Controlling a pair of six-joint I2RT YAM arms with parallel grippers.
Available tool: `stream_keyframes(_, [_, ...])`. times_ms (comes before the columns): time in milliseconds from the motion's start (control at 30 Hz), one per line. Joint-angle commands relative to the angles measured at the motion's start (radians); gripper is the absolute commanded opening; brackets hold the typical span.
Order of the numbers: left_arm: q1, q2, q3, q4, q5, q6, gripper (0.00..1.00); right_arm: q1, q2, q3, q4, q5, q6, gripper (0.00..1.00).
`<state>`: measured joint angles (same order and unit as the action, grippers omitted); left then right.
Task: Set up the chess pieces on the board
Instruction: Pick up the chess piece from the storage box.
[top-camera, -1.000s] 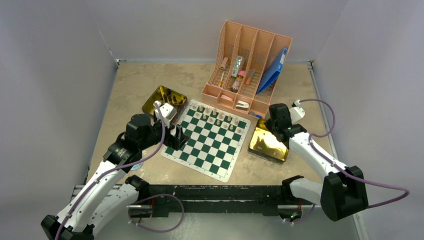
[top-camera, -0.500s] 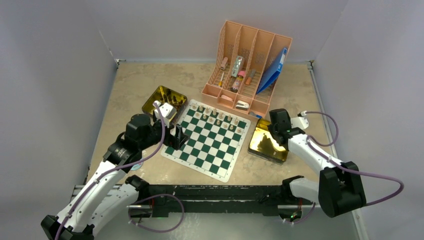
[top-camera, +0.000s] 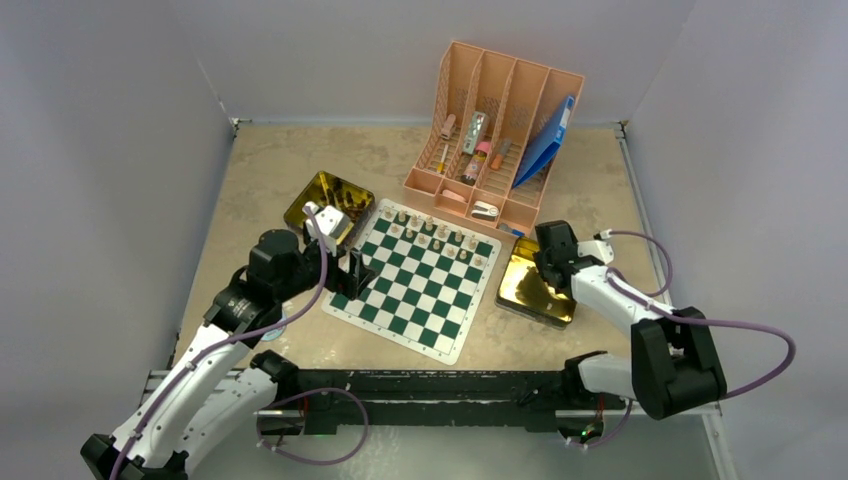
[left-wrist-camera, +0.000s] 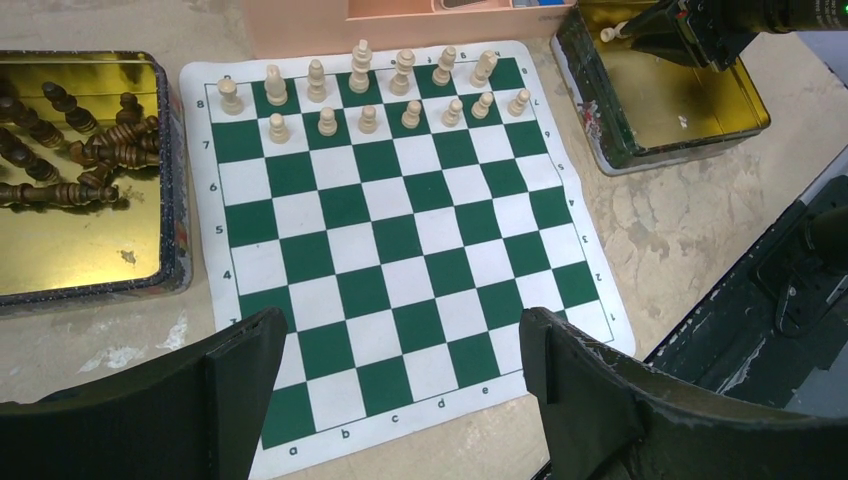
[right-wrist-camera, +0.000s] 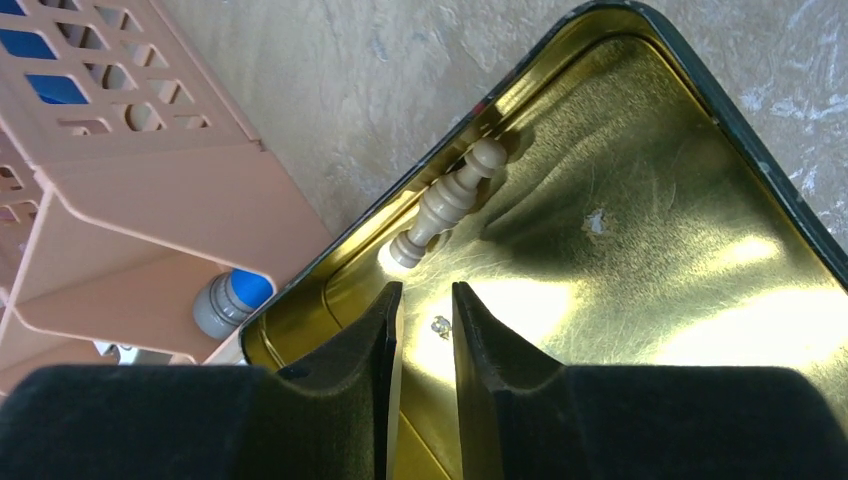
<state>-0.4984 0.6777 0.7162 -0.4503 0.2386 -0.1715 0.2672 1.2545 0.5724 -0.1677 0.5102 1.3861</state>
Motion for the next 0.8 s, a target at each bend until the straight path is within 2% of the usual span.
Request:
stream_keyframes(0, [0.003, -0.013, 0.031, 0.018, -0.012, 0.019, 0.86, -0.006, 0.005, -0.017, 0.041, 0.034, 0.075, 0.26])
stream_keyframes(767, [0.003, -0.059, 0.029, 0.017, -0.034, 0.021, 0.86, -0.011, 0.035, -0.015, 0.063, 0.04, 0.146, 0.27])
